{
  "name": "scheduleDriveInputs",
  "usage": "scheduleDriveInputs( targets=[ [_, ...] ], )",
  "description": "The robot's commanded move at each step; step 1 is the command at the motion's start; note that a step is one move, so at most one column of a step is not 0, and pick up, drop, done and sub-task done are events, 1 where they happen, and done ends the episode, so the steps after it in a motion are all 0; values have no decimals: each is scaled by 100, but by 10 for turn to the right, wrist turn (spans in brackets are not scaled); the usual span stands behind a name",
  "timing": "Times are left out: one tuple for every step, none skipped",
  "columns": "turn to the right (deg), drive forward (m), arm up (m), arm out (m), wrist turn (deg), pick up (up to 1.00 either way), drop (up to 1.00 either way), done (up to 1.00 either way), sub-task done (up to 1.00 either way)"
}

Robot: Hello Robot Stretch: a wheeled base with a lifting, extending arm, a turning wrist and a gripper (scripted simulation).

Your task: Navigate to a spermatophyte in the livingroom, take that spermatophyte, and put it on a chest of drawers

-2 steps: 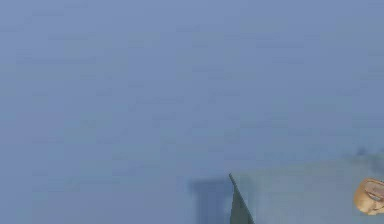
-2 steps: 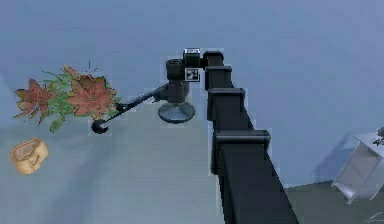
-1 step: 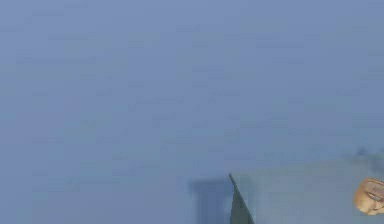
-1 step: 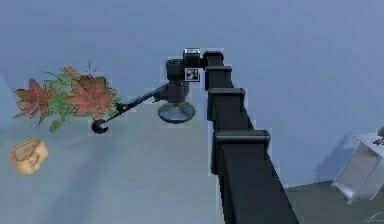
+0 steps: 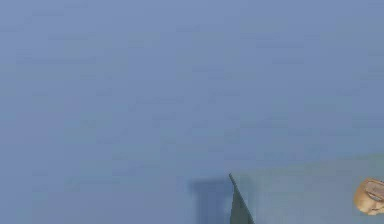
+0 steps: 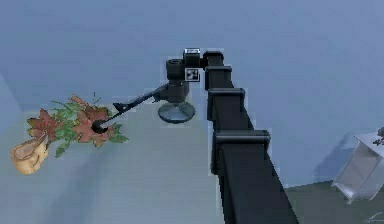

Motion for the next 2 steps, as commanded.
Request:
scheduleDriveInputs(
  targets=[
    [0,0,0,-10,0,0,0,0,0],
    [0,0,0,0,0,0,0,100,0]
  ],
)
